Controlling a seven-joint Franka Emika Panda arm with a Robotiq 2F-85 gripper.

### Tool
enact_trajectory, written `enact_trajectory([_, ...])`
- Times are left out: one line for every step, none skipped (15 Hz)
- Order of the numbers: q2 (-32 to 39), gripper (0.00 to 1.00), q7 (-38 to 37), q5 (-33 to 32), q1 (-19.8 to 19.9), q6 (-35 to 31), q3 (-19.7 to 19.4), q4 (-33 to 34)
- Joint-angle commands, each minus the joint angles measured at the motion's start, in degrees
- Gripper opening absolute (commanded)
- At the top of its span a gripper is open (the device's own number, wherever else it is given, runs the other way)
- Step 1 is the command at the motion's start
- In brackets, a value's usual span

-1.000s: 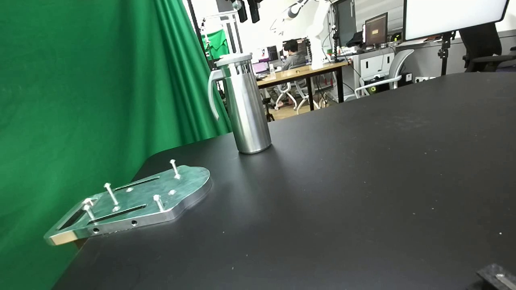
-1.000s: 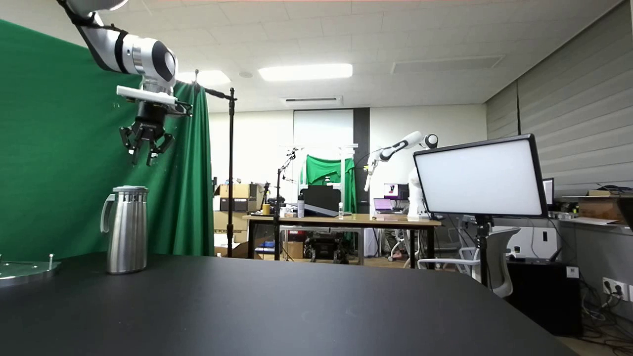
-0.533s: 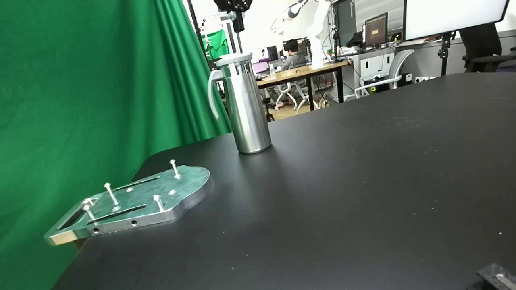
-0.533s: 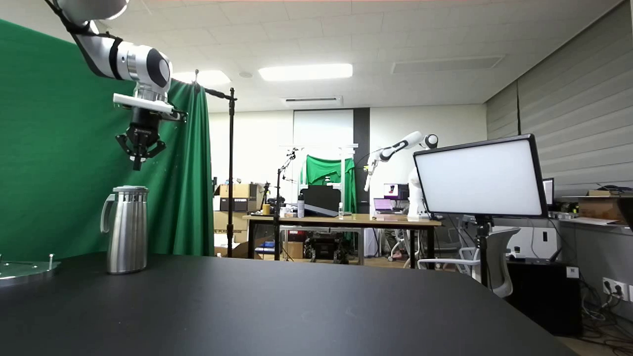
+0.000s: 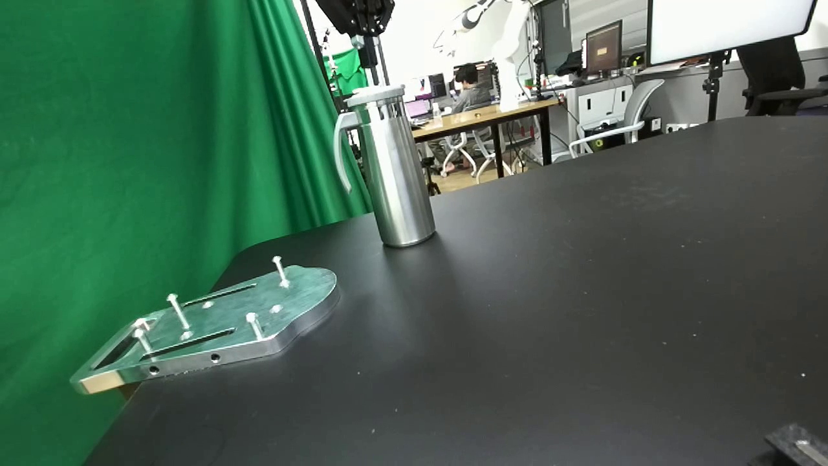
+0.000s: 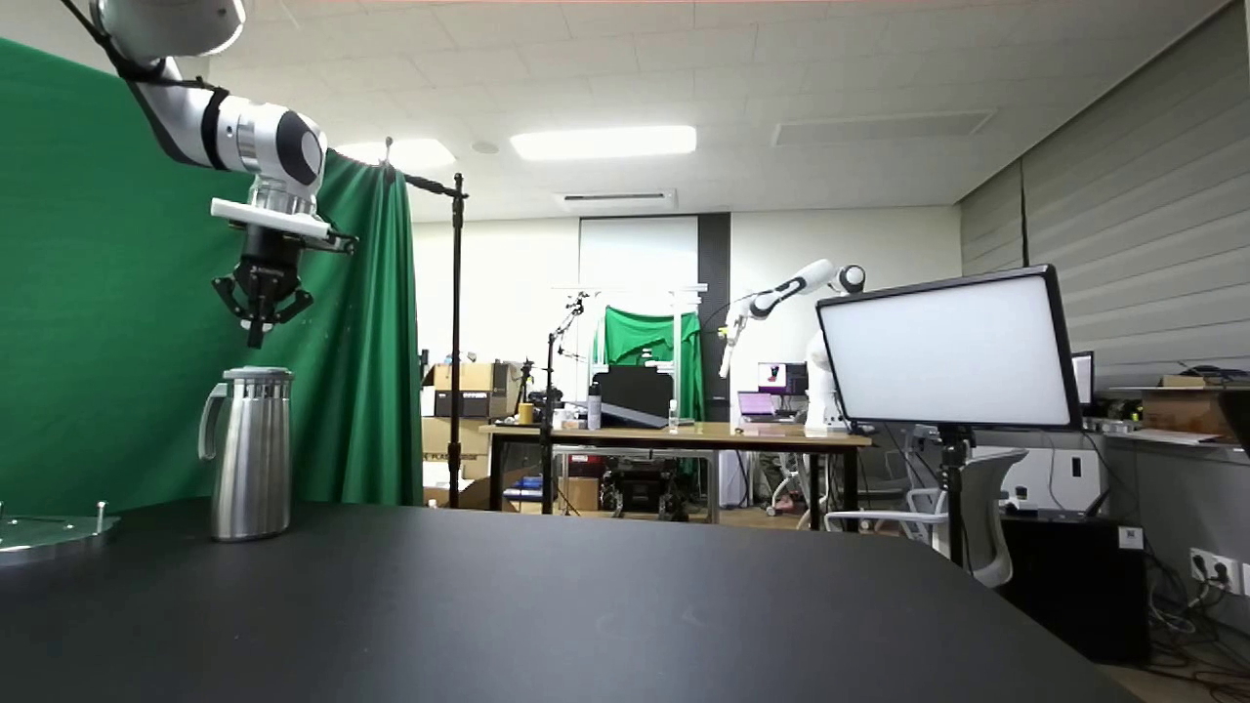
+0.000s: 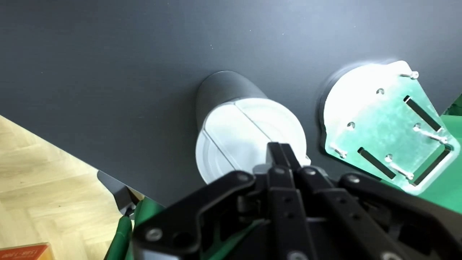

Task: Press the button on the lid to open the drinking hole of the bottle

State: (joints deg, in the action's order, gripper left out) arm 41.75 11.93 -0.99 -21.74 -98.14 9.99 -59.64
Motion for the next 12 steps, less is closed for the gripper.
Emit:
enact_trajectory([2.70,0.00,0.48,-0.18,-0.49,0.82,0.01,3.60])
enact_trajectory([3.14,0.00,0.51,-0.15,-0.56,0.72,-0.01,3.80])
enact_trajectory([3.59,0.00,0.79,-0.06,-0.57,0.39,0.06,3.91])
enact_trajectory([4.04,0.00,0.94,-0.04,-0.61,-0.08,0.07,3.99])
enact_trajectory([4.46,0.00,1.14,-0.01,-0.63,-0.55,0.11,4.07])
enact_trajectory([4.90,0.00,1.22,-0.11,-0.73,-1.06,0.07,4.20])
enact_trajectory([5.35,0.00,1.25,-0.29,-0.89,-1.43,-0.03,4.35])
enact_trajectory([5.45,0.00,1.38,-0.23,-0.94,-1.20,0.00,4.75])
enact_trajectory([5.72,0.00,1.47,-0.29,-1.01,-1.17,-0.05,4.99])
enact_trajectory([5.88,0.00,1.61,-0.27,-1.05,-1.08,-0.06,5.25])
enact_trajectory([6.01,0.00,1.69,-0.27,-1.09,-0.89,-0.07,5.52])
enact_trajectory([6.18,0.00,1.81,-0.23,-1.12,-0.30,-0.06,5.97])
